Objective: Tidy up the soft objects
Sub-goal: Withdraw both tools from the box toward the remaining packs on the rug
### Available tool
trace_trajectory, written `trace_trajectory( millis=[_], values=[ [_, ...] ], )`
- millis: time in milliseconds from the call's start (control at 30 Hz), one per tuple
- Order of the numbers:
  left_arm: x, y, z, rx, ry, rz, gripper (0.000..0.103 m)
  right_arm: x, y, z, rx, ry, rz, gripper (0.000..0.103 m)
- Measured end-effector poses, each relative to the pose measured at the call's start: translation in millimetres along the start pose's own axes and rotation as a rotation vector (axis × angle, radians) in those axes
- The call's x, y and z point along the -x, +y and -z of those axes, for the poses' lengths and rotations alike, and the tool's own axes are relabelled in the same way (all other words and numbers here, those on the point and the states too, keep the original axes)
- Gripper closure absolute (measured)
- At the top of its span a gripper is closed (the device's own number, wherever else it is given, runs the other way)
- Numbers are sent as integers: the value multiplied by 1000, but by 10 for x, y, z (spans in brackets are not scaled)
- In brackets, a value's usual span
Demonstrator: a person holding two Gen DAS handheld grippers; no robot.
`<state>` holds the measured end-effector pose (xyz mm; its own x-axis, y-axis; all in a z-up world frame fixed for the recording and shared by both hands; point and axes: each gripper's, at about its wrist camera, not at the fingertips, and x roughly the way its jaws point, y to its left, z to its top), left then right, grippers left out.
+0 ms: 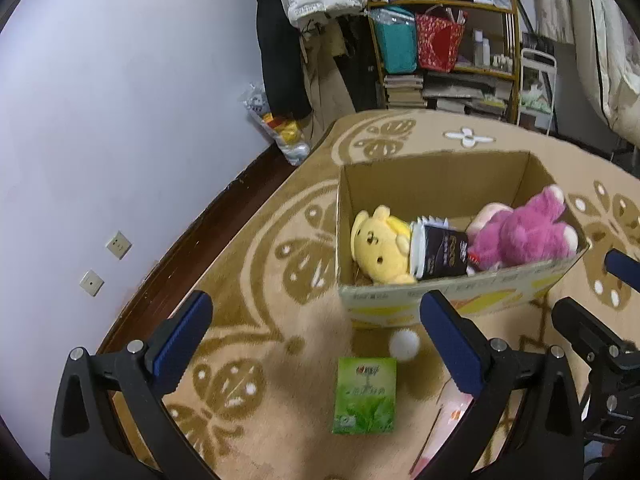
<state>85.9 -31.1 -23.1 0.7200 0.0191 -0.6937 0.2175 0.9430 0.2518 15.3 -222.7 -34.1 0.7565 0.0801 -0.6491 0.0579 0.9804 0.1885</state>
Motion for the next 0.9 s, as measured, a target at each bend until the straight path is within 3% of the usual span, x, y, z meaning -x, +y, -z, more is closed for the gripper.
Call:
trace_trajectory(
  millis=[200,700,900],
  values=[
    [-121,22,95,11,72,13,1,-8,83,119,28,23,3,1],
    [-680,2,338,8,353,36,1,-313,287,370,127,160,-18,1],
    [-801,-8,396,19,401,46,1,-480,308,453,111,232,-35,1]
  ],
)
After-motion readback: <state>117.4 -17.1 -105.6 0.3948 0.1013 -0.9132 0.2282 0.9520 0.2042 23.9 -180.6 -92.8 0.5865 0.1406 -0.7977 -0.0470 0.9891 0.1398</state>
